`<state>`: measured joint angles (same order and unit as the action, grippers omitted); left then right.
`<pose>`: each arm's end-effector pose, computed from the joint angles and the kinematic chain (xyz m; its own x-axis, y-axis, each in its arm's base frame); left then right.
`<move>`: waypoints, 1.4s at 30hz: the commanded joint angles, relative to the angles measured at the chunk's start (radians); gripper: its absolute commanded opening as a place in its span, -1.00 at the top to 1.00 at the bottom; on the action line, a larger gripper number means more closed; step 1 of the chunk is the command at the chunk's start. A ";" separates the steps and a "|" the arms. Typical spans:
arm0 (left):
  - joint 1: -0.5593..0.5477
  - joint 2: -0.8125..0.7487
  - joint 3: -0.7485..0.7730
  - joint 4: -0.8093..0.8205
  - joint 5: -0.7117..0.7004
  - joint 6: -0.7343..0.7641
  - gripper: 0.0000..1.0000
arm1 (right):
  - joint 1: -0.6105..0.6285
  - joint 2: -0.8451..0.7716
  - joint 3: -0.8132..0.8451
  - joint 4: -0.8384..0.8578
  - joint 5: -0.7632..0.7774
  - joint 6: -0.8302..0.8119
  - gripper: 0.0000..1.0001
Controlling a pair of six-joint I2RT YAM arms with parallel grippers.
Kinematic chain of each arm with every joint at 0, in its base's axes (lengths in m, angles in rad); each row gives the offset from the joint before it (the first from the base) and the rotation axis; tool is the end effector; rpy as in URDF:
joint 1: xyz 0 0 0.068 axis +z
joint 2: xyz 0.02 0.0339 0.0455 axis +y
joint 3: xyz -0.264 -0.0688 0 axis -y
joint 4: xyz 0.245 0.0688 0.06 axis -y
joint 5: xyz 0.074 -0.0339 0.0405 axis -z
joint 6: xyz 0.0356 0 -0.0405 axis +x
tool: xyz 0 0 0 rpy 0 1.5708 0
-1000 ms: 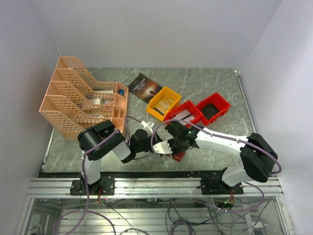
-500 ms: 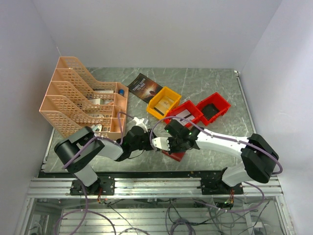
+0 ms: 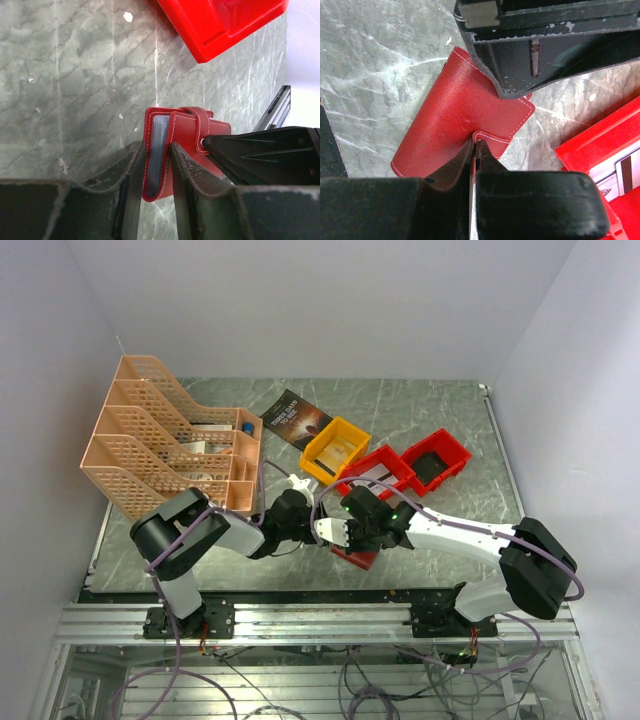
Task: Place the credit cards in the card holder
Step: Close the card holder at the center of the board.
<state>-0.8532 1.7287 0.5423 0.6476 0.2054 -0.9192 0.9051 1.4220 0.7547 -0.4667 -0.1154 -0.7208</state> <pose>0.1934 -0.2326 0.1137 -0.8826 -0.1726 -0.4373 0.2488 0.6178 -0.7459 0.1553 0.2044 0.1710 0.1150 -0.9150 -0.3867 -0.9789 -0.0382 -0.2008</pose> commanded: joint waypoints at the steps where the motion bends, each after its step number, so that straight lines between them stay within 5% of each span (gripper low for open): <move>1: 0.005 0.036 0.026 0.037 0.077 0.029 0.31 | 0.008 0.071 -0.073 -0.060 -0.092 0.035 1.00; 7: 0.006 0.086 0.010 0.126 0.115 -0.008 0.86 | 0.005 0.061 -0.061 -0.036 -0.085 0.031 1.00; 15: 0.054 -0.066 -0.155 0.167 -0.052 -0.066 0.86 | 0.002 0.110 0.027 0.010 -0.075 -0.004 1.00; 26: 0.072 -0.358 -0.295 0.017 -0.216 -0.078 0.85 | 0.002 0.226 0.162 0.085 -0.141 -0.079 1.00; 30: 0.072 -0.503 -0.311 -0.081 -0.222 -0.062 0.43 | 0.001 0.199 0.111 0.119 -0.179 -0.103 1.00; 32: 0.072 -0.571 -0.309 -0.115 -0.212 -0.055 0.39 | 0.000 0.177 0.087 0.135 -0.187 -0.107 1.00; 36: 0.070 -0.587 -0.266 -0.134 -0.153 -0.043 0.54 | -0.007 0.148 0.061 0.130 -0.207 -0.113 1.00; 42: 0.058 -0.372 -0.224 0.034 -0.063 -0.069 0.86 | -0.010 0.113 0.020 0.128 -0.215 -0.146 1.00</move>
<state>-0.7876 1.2434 0.2836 0.5800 0.0650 -0.9844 0.8959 1.5459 0.8253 -0.2623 -0.2989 -0.8474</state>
